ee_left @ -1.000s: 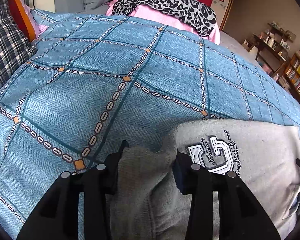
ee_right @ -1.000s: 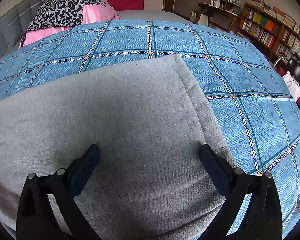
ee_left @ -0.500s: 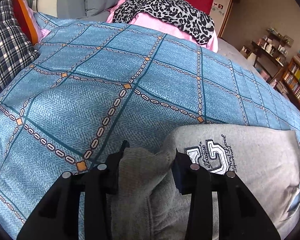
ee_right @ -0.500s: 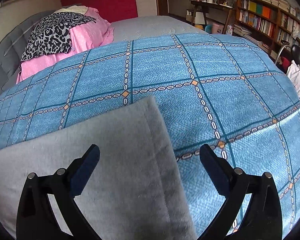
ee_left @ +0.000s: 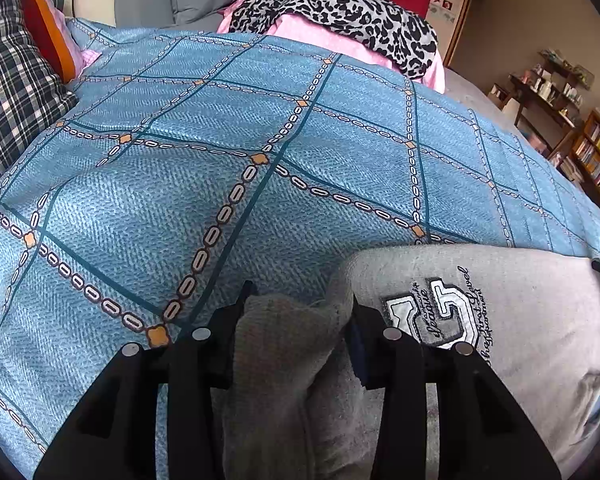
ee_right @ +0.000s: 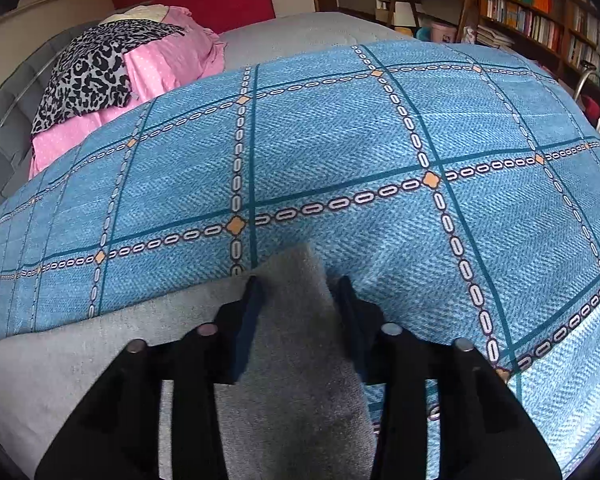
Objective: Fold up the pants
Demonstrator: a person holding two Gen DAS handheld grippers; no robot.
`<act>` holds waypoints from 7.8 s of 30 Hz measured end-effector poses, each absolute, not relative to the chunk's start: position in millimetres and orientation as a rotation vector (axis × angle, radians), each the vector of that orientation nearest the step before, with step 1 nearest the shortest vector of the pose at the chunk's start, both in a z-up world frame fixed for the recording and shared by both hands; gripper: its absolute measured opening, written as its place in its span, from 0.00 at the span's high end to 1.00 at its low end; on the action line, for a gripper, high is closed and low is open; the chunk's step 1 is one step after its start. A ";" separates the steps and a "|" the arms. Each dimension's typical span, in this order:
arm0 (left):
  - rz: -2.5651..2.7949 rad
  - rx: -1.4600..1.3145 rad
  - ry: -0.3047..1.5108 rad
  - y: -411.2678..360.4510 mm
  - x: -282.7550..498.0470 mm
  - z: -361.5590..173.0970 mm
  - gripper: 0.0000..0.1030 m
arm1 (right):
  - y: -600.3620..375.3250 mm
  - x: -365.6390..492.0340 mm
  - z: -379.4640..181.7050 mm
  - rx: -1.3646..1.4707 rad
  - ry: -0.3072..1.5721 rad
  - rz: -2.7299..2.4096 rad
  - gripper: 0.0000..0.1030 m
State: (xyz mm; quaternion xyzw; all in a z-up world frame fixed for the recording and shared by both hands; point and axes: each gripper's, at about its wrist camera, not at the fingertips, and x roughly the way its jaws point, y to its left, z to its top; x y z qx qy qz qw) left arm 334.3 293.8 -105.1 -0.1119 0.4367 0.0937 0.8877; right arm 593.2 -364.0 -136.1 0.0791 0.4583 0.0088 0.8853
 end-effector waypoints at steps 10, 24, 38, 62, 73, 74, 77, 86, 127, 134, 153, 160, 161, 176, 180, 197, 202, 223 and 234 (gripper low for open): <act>0.196 -0.242 0.871 293.2 325.0 -92.8 0.60 | -377.2 533.5 -68.1 0.238 0.791 0.032 0.91; 0.116 -0.224 0.710 278.7 242.9 -14.5 0.60 | -400.5 392.3 18.7 0.317 0.585 0.034 0.91; 0.020 -0.163 0.628 247.3 142.9 15.6 0.60 | -461.0 265.9 12.4 0.446 0.566 0.000 0.96; 0.016 -0.154 0.630 231.1 93.5 0.0 0.60 | -436.7 305.0 -108.0 0.786 0.881 0.091 0.56; 0.010 -0.150 0.634 232.6 90.0 -4.3 0.60 | -428.5 319.0 -85.8 0.711 0.806 0.029 0.85; 0.011 -0.153 0.635 232.9 90.3 -4.5 0.60 | -427.3 316.5 -81.5 0.690 0.794 0.022 0.86; 0.014 -0.158 0.634 234.4 90.3 -4.4 0.60 | -423.3 305.2 -63.8 0.622 0.742 0.011 0.88; 0.019 -0.171 0.631 242.9 79.4 -5.4 0.60 | -441.4 238.6 -6.5 0.569 0.571 0.010 0.90; 0.021 -0.189 0.729 264.4 -26.3 -82.0 0.32 | -454.5 -7.1 -94.5 0.655 0.599 -0.059 0.64; -0.076 -0.353 0.724 278.6 -41.3 -80.9 0.31 | -454.5 3.6 -114.3 0.704 0.639 -0.050 0.51; -0.089 -0.533 0.786 270.9 -1.8 -86.0 0.50 | -438.7 9.6 -112.0 0.606 0.608 -0.095 0.76; 0.018 -0.470 0.820 265.8 0.6 -82.6 0.68 | -443.8 -3.0 -92.0 0.580 0.548 -0.130 0.94; 0.025 -0.475 0.818 267.2 0.4 -81.8 0.70 | -445.3 -6.9 -88.1 0.587 0.537 -0.124 0.94; 0.136 -0.285 0.818 252.6 -13.6 -83.4 0.49 | -452.2 -16.8 -121.7 0.539 0.665 -0.211 0.88; 0.183 -0.244 0.777 253.5 -18.3 -72.0 0.42 | -454.9 -25.2 -110.0 0.490 0.622 -0.312 0.55; -0.076 -0.107 0.733 153.7 44.4 -55.6 0.41 | -394.2 8.0 -85.8 0.316 0.547 -0.167 0.42; -0.042 -0.059 0.793 143.8 69.0 -78.9 0.41 | -387.7 26.1 -105.8 0.265 0.634 -0.166 0.42; -0.030 -0.020 0.843 134.4 81.2 -97.1 0.33 | -373.1 91.5 -65.6 0.169 0.680 -0.088 0.40; -0.063 -0.019 0.850 129.6 91.3 -107.9 0.30 | -383.7 200.8 -104.7 0.052 0.870 -0.127 0.33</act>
